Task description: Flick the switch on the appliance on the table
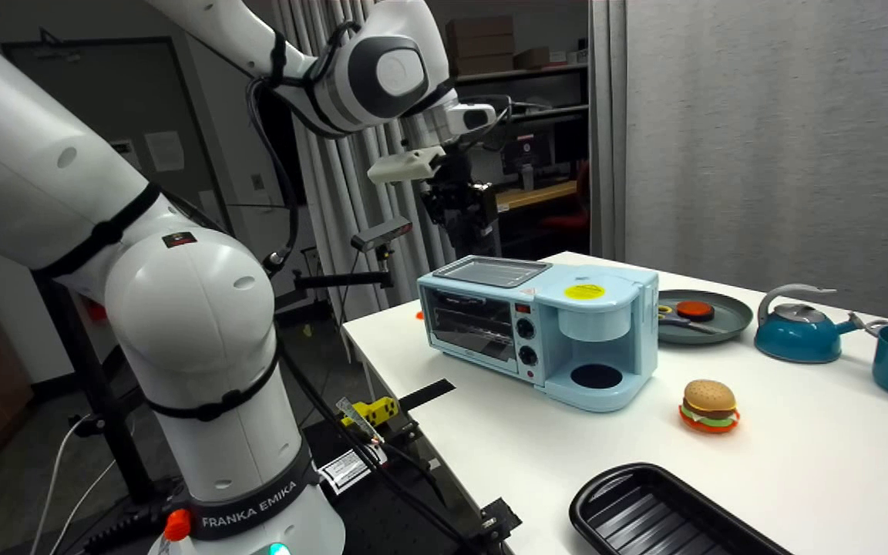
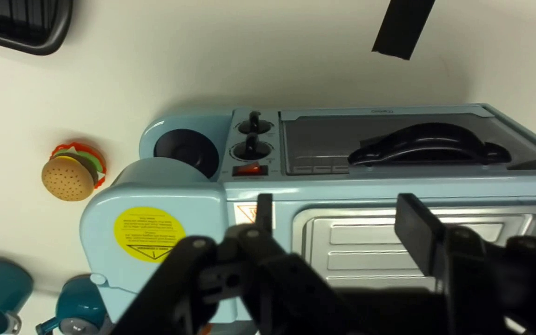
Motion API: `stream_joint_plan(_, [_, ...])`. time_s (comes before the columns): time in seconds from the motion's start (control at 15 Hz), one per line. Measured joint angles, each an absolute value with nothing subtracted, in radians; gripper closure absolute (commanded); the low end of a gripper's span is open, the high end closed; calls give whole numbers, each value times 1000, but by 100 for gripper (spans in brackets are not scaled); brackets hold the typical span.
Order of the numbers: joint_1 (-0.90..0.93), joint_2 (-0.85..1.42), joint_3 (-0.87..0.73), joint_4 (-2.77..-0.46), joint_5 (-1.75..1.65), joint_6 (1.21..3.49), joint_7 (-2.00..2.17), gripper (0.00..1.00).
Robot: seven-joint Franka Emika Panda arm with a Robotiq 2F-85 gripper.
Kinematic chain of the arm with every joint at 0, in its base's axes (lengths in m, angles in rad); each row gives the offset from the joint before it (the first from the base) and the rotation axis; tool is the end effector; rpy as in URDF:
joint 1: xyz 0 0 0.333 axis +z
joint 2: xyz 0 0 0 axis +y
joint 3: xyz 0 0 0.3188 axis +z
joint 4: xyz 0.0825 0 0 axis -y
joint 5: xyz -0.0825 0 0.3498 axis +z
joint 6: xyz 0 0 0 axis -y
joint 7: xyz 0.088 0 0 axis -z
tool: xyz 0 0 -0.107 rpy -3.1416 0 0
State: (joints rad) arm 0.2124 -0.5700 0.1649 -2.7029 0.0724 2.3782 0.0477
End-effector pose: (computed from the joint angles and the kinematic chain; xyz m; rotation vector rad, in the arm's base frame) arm 0.3244 0.1303 0.4442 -3.0746 -0.4149 -0.3779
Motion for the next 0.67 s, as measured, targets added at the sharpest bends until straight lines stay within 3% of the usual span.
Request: stream_joint_plan(0.67, [270,-729,241,-2703,80,2253,139,0])
